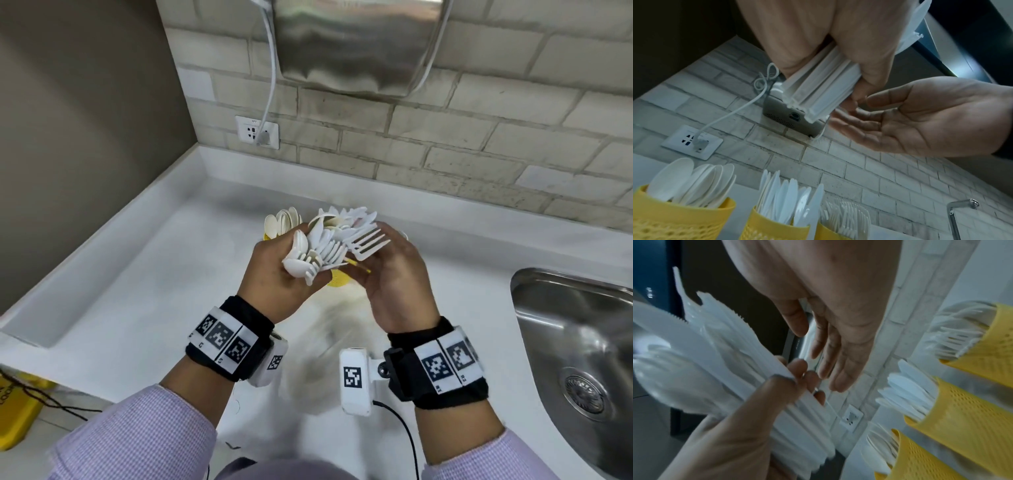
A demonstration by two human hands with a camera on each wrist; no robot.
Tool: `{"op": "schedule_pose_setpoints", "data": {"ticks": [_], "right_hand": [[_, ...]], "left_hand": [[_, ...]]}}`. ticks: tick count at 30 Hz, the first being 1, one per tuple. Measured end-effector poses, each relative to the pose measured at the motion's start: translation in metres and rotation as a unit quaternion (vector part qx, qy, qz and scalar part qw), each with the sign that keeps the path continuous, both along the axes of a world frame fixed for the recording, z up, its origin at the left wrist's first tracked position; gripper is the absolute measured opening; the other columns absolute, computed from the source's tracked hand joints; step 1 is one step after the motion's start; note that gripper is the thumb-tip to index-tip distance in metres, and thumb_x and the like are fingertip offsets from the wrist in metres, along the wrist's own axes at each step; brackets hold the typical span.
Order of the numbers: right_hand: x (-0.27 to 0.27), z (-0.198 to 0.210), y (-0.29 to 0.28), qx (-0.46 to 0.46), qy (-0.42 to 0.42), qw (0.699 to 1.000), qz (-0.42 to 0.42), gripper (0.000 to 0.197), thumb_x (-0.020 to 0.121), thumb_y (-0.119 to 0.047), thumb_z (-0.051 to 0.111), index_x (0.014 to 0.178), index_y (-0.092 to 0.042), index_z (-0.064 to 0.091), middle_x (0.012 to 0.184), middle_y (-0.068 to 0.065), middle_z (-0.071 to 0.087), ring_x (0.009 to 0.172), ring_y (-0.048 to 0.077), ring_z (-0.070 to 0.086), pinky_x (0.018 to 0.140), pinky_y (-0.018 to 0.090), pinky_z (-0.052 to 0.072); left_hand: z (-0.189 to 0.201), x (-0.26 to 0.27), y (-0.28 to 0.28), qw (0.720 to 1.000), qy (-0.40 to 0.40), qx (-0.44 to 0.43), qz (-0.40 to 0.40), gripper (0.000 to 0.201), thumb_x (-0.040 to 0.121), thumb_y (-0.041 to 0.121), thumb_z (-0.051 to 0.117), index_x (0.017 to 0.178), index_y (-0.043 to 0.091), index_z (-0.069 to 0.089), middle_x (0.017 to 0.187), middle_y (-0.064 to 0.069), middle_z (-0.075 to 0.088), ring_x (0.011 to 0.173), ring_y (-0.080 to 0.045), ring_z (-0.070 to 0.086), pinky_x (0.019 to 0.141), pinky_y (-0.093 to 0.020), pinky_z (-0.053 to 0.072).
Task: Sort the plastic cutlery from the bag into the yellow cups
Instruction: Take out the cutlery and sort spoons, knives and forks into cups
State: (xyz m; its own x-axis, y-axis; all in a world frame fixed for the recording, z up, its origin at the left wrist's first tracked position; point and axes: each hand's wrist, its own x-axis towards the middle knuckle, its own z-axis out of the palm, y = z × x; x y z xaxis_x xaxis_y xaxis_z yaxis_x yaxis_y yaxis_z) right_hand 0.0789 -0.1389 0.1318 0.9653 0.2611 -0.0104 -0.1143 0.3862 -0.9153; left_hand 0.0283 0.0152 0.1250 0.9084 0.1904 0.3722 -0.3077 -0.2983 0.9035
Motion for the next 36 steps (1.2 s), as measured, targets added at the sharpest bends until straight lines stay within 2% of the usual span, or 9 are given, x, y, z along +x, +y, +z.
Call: {"op": "schedule_pose_setpoints", "data": {"ticks": [4, 8, 12, 16, 19, 24, 28, 32, 36], "right_hand": [[-0.001, 0.018, -0.001, -0.033, -0.088, 0.995, -0.029, 0.023, 0.099, 0.002, 0.049, 0.111, -0.002, 0.067, 0.104, 0.008, 0.073, 0.081, 0.018, 0.068, 0.068, 0.029, 0.054], [-0.005, 0.035, 0.006, -0.117, -0.186, 0.976, -0.009, 0.022, 0.091, -0.007, 0.057, 0.108, -0.010, 0.072, 0.102, 0.006, 0.074, 0.086, 0.023, 0.070, 0.076, 0.033, 0.055], [-0.006, 0.040, 0.015, -0.146, -0.215, 0.965, -0.013, 0.017, 0.089, -0.014, 0.065, 0.104, -0.011, 0.073, 0.096, 0.010, 0.074, 0.083, 0.026, 0.070, 0.074, 0.031, 0.055], [-0.007, 0.044, 0.022, -0.148, -0.231, 0.961, 0.010, 0.017, 0.094, 0.003, 0.064, 0.103, -0.009, 0.070, 0.091, 0.014, 0.071, 0.071, 0.022, 0.065, 0.064, 0.026, 0.055], [-0.003, 0.047, 0.026, -0.145, -0.252, 0.956, 0.035, 0.018, 0.093, 0.004, 0.064, 0.100, -0.011, 0.070, 0.090, 0.002, 0.071, 0.072, 0.016, 0.063, 0.063, 0.025, 0.054], [0.008, 0.051, 0.033, -0.118, -0.260, 0.956, 0.062, 0.018, 0.091, 0.015, 0.062, 0.097, -0.002, 0.065, 0.084, 0.003, 0.067, 0.065, 0.019, 0.061, 0.062, 0.025, 0.055], [0.016, 0.047, 0.036, -0.126, -0.253, 0.959, 0.039, 0.014, 0.089, 0.001, 0.069, 0.097, -0.010, 0.067, 0.085, 0.002, 0.068, 0.075, 0.022, 0.062, 0.070, 0.031, 0.055], [0.020, 0.042, 0.039, -0.122, -0.232, 0.965, 0.018, 0.008, 0.087, -0.006, 0.070, 0.091, -0.011, 0.065, 0.084, 0.023, 0.063, 0.075, 0.029, 0.061, 0.072, 0.035, 0.055], [0.021, 0.042, 0.039, -0.126, -0.219, 0.967, 0.025, 0.008, 0.087, -0.008, 0.069, 0.091, -0.011, 0.064, 0.084, 0.019, 0.062, 0.070, 0.028, 0.062, 0.069, 0.034, 0.055]], "left_hand": [[-0.004, 0.000, 0.016, 0.999, 0.032, -0.034, -0.012, 0.032, 0.074, -0.006, 0.081, 0.084, 0.023, 0.071, 0.079, 0.013, 0.074, 0.072, -0.002, 0.067, 0.068, -0.014, 0.049], [-0.004, 0.001, 0.028, 0.991, 0.041, -0.099, -0.075, 0.023, 0.080, -0.008, 0.071, 0.084, 0.015, 0.074, 0.088, -0.009, 0.076, 0.081, -0.022, 0.071, 0.066, -0.025, 0.053], [-0.004, 0.002, 0.039, 0.985, 0.056, -0.104, -0.123, 0.028, 0.080, -0.013, 0.066, 0.083, 0.015, 0.073, 0.085, -0.006, 0.075, 0.077, -0.022, 0.068, 0.057, -0.044, 0.052], [0.001, 0.004, 0.044, 0.983, 0.062, -0.100, -0.140, 0.023, 0.078, -0.010, 0.066, 0.084, 0.011, 0.074, 0.084, -0.005, 0.075, 0.082, -0.030, 0.071, 0.059, -0.061, 0.054], [0.002, 0.010, 0.048, 0.984, 0.068, -0.078, -0.148, 0.029, 0.081, -0.019, 0.065, 0.088, 0.008, 0.073, 0.085, -0.006, 0.075, 0.082, -0.024, 0.072, 0.058, -0.056, 0.055], [0.001, 0.021, 0.052, 0.986, 0.054, -0.090, -0.132, 0.026, 0.082, -0.020, 0.064, 0.091, 0.003, 0.072, 0.085, -0.010, 0.074, 0.077, -0.022, 0.070, 0.063, -0.021, 0.052], [-0.004, 0.023, 0.057, 0.987, 0.071, -0.085, -0.120, 0.024, 0.084, -0.013, 0.068, 0.090, 0.010, 0.075, 0.086, -0.008, 0.076, 0.077, -0.023, 0.071, 0.059, -0.030, 0.053], [-0.009, 0.023, 0.061, 0.988, 0.076, -0.082, -0.110, 0.018, 0.086, -0.005, 0.074, 0.092, 0.012, 0.076, 0.087, -0.007, 0.077, 0.080, -0.026, 0.073, 0.066, -0.051, 0.061], [-0.011, 0.023, 0.060, 0.986, 0.076, -0.094, -0.116, 0.017, 0.085, -0.003, 0.078, 0.091, 0.013, 0.076, 0.087, -0.006, 0.078, 0.083, -0.025, 0.074, 0.073, -0.040, 0.059]]}}
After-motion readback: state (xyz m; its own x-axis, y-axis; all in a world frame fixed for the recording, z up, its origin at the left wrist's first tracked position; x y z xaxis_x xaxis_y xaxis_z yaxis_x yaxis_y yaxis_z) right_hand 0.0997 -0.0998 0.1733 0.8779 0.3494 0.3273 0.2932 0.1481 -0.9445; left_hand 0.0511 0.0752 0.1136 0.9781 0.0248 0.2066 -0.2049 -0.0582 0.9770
